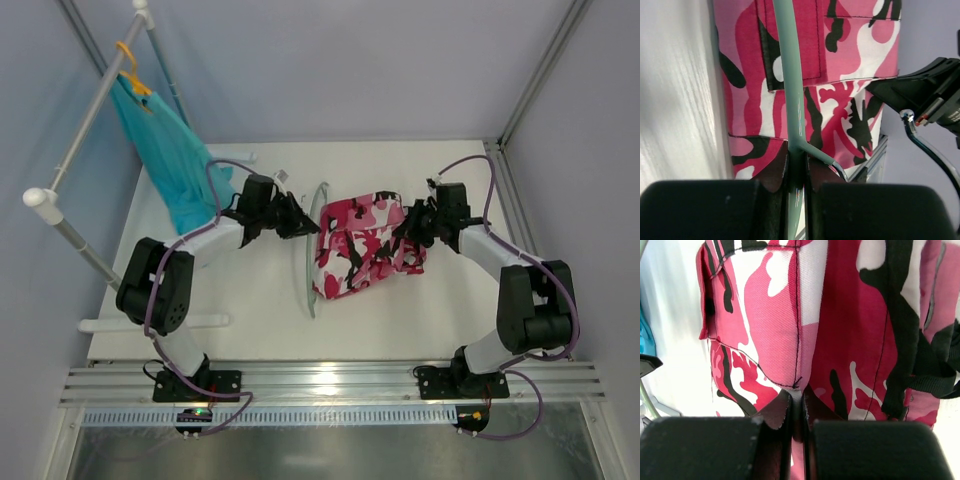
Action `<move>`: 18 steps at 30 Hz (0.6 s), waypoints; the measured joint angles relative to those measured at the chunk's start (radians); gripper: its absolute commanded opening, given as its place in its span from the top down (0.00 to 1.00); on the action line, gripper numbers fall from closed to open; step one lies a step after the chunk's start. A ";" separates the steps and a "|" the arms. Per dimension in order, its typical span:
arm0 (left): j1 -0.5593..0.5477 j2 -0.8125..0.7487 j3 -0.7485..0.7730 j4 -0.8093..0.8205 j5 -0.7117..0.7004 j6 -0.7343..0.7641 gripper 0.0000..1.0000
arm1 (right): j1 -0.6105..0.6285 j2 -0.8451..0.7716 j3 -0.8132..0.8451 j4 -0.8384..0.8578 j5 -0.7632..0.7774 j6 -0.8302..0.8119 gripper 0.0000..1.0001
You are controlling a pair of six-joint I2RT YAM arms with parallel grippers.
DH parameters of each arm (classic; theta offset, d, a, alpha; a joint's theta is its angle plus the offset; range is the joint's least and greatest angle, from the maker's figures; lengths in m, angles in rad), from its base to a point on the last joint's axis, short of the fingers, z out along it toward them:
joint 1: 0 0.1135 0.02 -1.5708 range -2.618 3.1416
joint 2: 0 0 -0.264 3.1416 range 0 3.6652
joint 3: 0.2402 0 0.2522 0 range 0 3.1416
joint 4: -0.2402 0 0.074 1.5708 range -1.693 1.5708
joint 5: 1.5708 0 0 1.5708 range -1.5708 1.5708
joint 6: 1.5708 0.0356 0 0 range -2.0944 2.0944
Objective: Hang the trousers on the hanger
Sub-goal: Place trousers on hanger
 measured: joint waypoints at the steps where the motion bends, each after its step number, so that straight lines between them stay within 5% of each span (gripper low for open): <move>1: 0.000 -0.003 -0.010 0.021 0.008 -0.021 1.00 | 0.001 -0.005 -0.016 0.012 0.000 0.009 0.96; 18: -0.048 -0.032 -0.201 0.322 0.025 -0.184 1.00 | 0.047 -0.028 0.058 -0.042 0.010 0.054 0.96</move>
